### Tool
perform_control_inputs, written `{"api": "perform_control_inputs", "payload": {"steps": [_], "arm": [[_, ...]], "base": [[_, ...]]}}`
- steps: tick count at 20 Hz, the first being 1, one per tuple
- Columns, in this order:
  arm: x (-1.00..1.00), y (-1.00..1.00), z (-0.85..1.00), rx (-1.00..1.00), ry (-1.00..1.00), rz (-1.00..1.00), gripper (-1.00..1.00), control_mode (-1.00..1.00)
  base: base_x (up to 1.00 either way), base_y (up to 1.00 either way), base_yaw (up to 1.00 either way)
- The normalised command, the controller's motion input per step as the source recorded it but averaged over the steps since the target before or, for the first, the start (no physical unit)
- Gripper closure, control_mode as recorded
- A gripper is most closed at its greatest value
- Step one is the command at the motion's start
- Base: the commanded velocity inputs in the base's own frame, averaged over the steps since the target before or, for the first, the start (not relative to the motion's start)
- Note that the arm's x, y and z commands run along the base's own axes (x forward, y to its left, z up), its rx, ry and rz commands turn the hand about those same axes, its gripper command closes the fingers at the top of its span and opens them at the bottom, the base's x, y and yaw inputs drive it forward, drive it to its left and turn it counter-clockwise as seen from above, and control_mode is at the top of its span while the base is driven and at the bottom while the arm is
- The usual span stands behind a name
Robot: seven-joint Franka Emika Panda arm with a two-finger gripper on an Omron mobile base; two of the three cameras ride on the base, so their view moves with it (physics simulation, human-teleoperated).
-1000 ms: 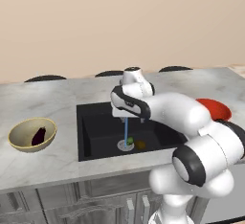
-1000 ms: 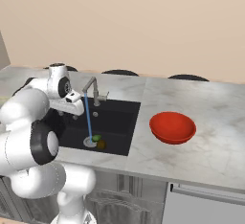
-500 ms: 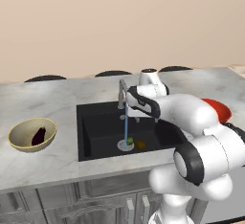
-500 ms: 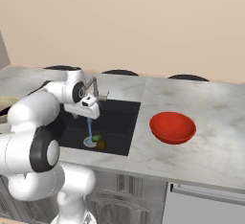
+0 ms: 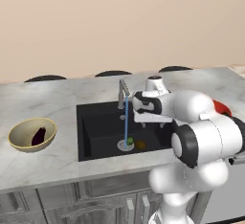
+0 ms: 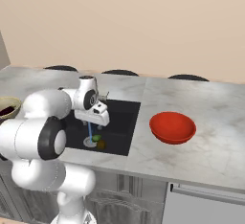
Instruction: Pick the avocados from the sink and place them in one bowl. Place the eggplant in the other bowl. Then turn off the sink faucet.
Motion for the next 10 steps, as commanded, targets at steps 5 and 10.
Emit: {"api": "perform_control_inputs", "payload": {"steps": [5,10], "arm": [[0.32,-0.18,-0.39,0.00,0.09,0.00,-1.00,-1.00],[0.37,-0.07,-0.26,0.00,0.06,0.01,-1.00,-1.00]], "base": [[0.00,0.00,0.00],[0.00,0.00,0.00]]}}
